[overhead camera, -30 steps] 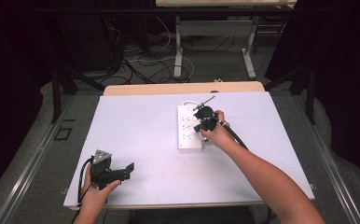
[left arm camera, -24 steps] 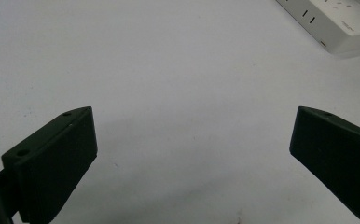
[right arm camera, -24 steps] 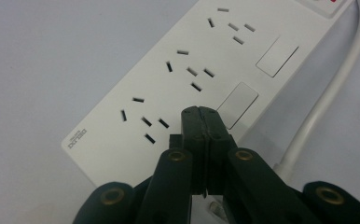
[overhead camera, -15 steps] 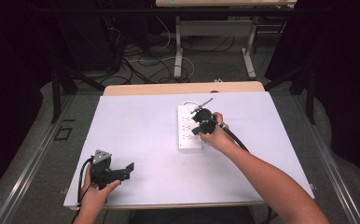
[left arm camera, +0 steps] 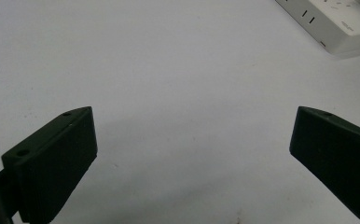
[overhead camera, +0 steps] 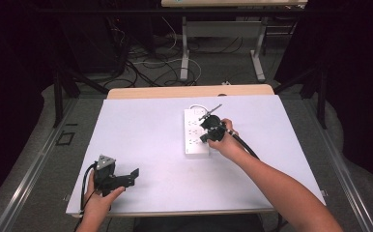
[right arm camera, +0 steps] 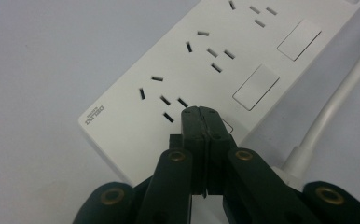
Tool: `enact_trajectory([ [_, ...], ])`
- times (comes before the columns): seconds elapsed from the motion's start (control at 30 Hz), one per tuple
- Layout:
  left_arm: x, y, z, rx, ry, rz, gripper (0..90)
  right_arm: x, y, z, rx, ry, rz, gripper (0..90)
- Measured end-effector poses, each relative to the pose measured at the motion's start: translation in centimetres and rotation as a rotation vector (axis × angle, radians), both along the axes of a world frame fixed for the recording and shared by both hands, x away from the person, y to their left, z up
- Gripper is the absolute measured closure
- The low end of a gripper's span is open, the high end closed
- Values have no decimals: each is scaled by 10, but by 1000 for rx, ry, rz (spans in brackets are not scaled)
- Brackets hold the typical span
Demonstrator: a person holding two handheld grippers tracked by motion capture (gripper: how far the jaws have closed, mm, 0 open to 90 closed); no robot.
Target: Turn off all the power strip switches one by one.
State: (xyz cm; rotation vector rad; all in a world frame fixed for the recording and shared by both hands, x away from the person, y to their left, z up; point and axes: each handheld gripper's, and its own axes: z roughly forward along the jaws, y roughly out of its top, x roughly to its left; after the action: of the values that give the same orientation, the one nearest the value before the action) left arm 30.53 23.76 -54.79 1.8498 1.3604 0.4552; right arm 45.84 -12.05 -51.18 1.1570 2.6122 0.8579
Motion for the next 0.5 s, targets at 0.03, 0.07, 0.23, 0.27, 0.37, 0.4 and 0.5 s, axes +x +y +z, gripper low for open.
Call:
enact_trajectory([
  [0.03,0,1,0,6,2,-4,6,-1,-1,2,-26,31,7,900],
  [0.07,0,1,0,5,3,-3,6,0,-1,-1,7,-3,5,900],
  [0.23,0,1,0,6,2,-3,6,-2,-2,-2,-13,3,13,900],
  [0.27,0,0,0,2,0,0,6,-2,-3,1,-58,37,18,900],
  [0.37,0,0,0,2,0,-1,6,-4,-2,-1,-32,39,-9,900],
  [0.4,0,0,0,1,-1,-1,6,-4,-2,-1,-31,38,-10,900],
  [0.5,0,0,0,1,-1,-1,6,-2,-2,-4,-13,-6,10,900],
])
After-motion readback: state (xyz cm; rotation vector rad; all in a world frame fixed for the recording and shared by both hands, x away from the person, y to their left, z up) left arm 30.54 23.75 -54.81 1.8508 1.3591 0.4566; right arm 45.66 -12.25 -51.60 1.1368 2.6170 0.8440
